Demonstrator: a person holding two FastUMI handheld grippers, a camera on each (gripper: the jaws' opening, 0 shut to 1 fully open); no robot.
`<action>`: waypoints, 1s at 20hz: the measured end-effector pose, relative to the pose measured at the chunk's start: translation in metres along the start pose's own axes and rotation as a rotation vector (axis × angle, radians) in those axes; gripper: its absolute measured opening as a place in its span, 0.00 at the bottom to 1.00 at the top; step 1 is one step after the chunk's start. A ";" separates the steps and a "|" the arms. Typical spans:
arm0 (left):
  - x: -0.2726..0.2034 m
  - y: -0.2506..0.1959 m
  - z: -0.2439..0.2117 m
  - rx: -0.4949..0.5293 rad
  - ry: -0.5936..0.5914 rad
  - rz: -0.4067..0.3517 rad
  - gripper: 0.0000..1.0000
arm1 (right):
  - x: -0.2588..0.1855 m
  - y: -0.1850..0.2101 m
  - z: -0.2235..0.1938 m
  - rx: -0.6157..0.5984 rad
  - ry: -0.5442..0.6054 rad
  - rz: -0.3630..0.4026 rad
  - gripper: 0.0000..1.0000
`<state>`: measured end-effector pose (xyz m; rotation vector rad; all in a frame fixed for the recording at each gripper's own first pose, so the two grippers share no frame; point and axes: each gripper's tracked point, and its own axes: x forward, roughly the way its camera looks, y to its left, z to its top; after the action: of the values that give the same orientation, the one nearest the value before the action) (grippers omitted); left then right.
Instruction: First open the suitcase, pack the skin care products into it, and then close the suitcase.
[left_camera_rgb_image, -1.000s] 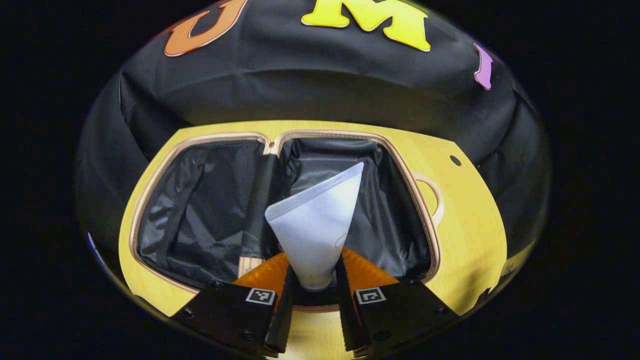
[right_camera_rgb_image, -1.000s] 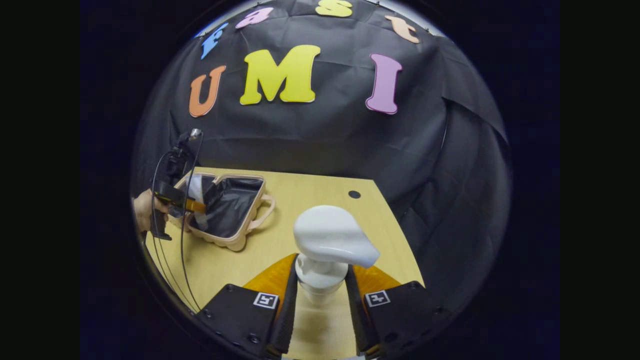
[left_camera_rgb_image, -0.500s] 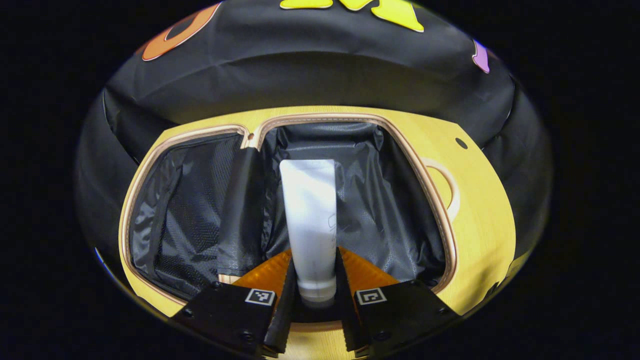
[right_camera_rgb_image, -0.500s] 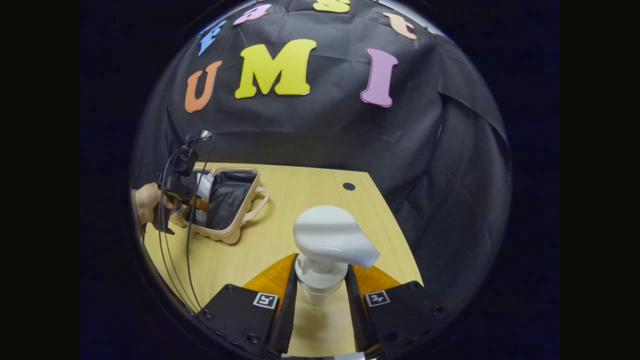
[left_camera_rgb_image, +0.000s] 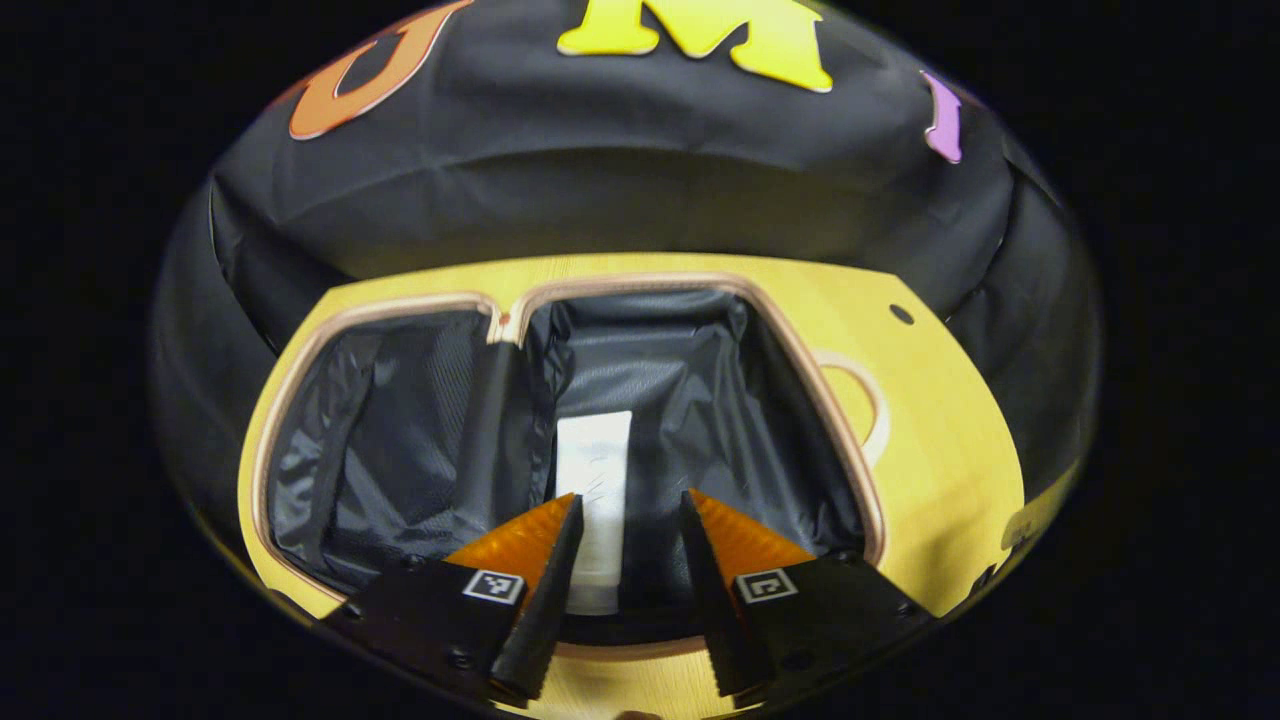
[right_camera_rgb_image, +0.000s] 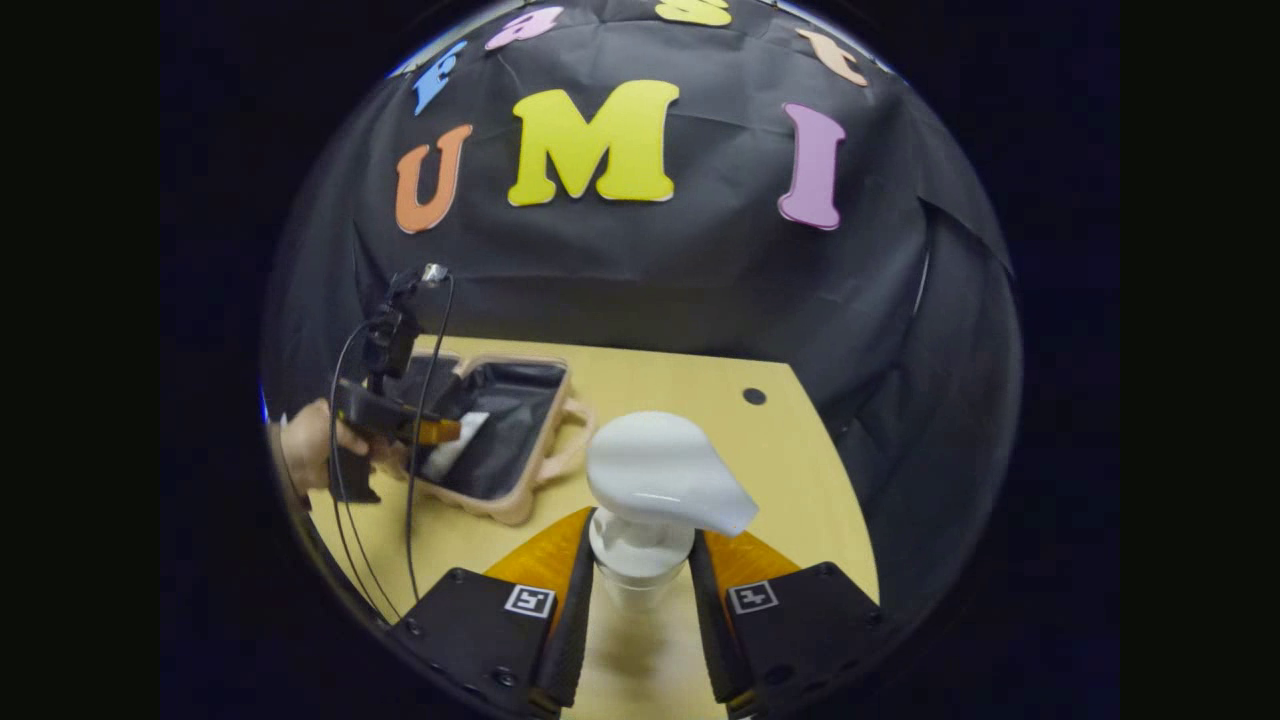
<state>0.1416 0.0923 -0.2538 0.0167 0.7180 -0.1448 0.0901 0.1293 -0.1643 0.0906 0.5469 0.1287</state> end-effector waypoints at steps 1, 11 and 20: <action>-0.016 -0.002 0.011 0.009 -0.055 -0.002 0.71 | 0.013 0.018 0.012 0.018 -0.001 0.032 0.46; -0.161 0.066 0.067 0.153 -0.524 0.118 0.98 | 0.136 0.160 0.010 -0.083 0.169 0.182 0.46; -0.262 0.084 0.058 0.072 -0.708 0.148 0.98 | 0.185 0.192 -0.026 -0.127 0.337 0.143 0.46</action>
<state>-0.0041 0.2051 -0.0409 0.0825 0.0037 -0.0280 0.2147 0.3477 -0.2579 -0.0167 0.8674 0.3210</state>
